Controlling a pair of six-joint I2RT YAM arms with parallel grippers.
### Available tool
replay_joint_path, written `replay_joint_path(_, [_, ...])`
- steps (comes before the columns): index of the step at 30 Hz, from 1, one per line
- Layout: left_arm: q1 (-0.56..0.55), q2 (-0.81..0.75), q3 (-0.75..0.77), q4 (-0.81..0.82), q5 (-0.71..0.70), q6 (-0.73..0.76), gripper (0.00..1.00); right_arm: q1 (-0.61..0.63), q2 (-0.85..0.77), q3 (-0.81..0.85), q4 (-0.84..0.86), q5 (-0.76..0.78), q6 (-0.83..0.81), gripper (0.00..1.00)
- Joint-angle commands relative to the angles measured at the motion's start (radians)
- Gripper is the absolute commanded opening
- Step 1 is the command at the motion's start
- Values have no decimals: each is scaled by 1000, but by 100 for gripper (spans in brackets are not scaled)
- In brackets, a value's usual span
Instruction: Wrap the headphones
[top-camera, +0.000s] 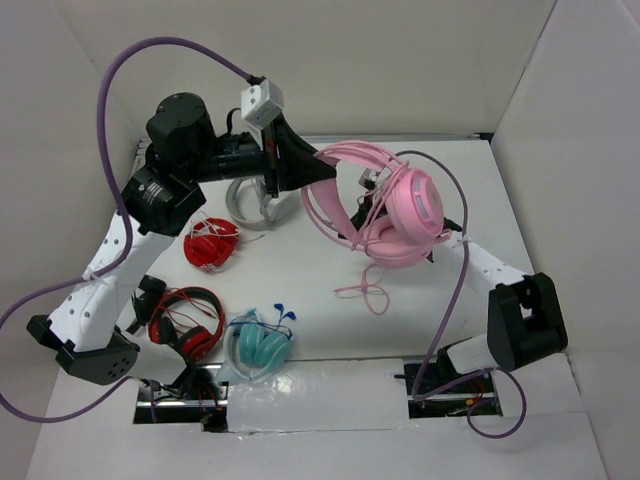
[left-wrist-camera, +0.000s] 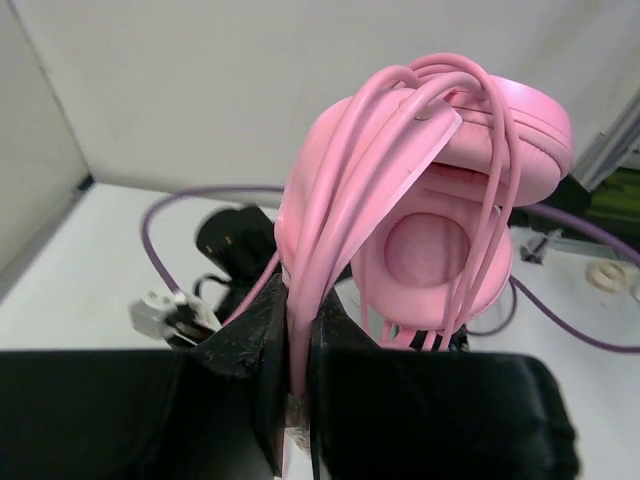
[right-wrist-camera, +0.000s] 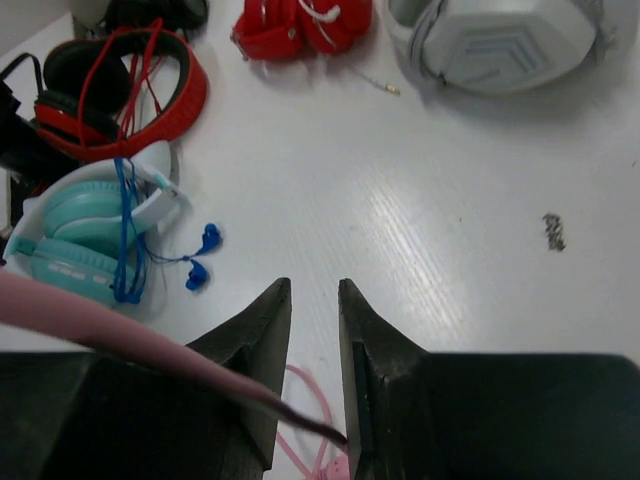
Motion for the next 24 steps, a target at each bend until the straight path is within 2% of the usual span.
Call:
replay_joint_path(1, [18,-38,105,124,-98,-70,0,11,18,-48,126,20,44,33])
replay_joint_path(4, [36,-46,110,146,-204,-102,0,11,13,-129,169,26,82,30])
replay_joint_path(8, [73,-49,105,170,-244,-142,0,26,1,-271,291,31,172,28])
replay_joint_path(10, [87,-38,111,181,-272,-161,0,49,-4,-296,292,49,176,27])
replay_joint_path(13, [98,-6,130,184,-325,-162,0,77,-16,-319,246,59,156,21])
replay_joint_path(14, [102,3,134,181,-383,-168,0,85,-26,-334,232,60,156,12])
replay_joint_path(15, [105,47,165,164,-481,-185,0,110,-83,-365,215,95,159,5])
replay_joint_path(16, [105,47,165,153,-482,-185,0,129,-83,-365,209,127,159,5])
replay_joint_path(17, [107,73,176,144,-535,-204,0,152,-139,-402,198,166,168,0])
replay_joint_path(18, [110,86,182,141,-630,-211,0,173,-166,-417,186,201,171,0])
replay_joint_path(22, [124,129,177,132,-715,-202,0,316,-316,-457,47,397,215,0])
replay_joint_path(23, [124,145,173,132,-749,-195,0,335,-377,-457,17,492,223,0])
replay_joint_path(24, [124,153,171,130,-846,-193,0,351,-405,-456,-15,532,231,0])
